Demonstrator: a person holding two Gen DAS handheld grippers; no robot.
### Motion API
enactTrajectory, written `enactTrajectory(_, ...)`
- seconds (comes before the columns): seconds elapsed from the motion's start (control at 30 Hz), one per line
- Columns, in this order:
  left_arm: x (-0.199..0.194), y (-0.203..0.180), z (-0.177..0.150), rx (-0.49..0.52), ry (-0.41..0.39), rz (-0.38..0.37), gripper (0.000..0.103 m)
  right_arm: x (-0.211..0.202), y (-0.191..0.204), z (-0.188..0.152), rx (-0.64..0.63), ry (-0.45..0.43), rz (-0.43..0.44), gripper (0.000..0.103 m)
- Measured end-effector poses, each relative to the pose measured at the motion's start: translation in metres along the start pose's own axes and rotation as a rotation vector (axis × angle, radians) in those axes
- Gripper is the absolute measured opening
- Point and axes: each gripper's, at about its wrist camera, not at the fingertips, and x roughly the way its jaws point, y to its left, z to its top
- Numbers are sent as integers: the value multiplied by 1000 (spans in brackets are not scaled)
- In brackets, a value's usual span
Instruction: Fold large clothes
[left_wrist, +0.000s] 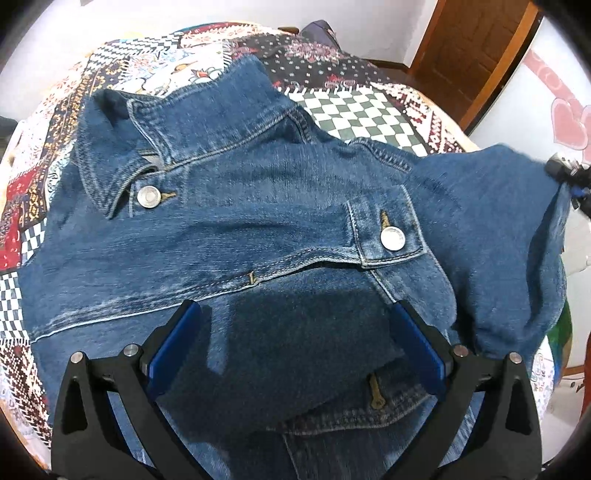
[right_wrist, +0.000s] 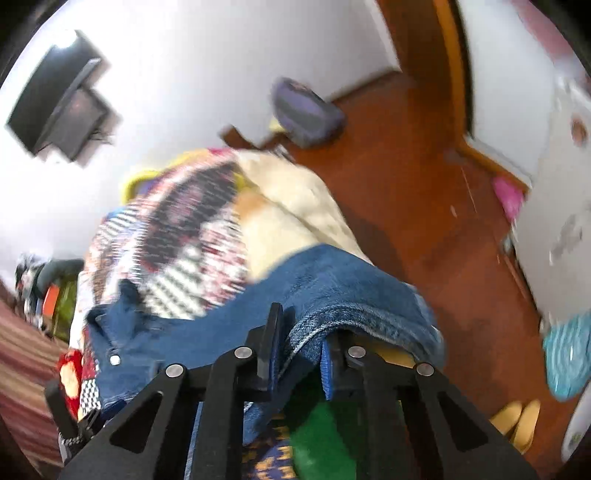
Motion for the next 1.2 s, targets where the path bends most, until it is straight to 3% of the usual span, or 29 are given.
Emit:
enactTrajectory(0.13,-23,3,-4,-7,-46,5,103,-47,47,13,-100,-98,90,13)
enactTrajectory(0.33,-81,19,-5,-13,-189,15,103,-88,122,19,-213,-139,233,11)
enactTrajectory(0.53,-147,46,-22,-13,-342,50,103,-93,206,8,-304,-131,320,10)
enactTrajectory(0.7,-183,75,-45,-34,-402,73,103,-85,268,-13,-364,-123,365,10)
enactTrajectory(0.9,-199,110,-78,-79,-429,104,103,-42,320,-63,-443,7,373,10)
enactTrajectory(1.2,-184,165,-123,-216,-352,108,103,67,353,-165,-494,368,321,10)
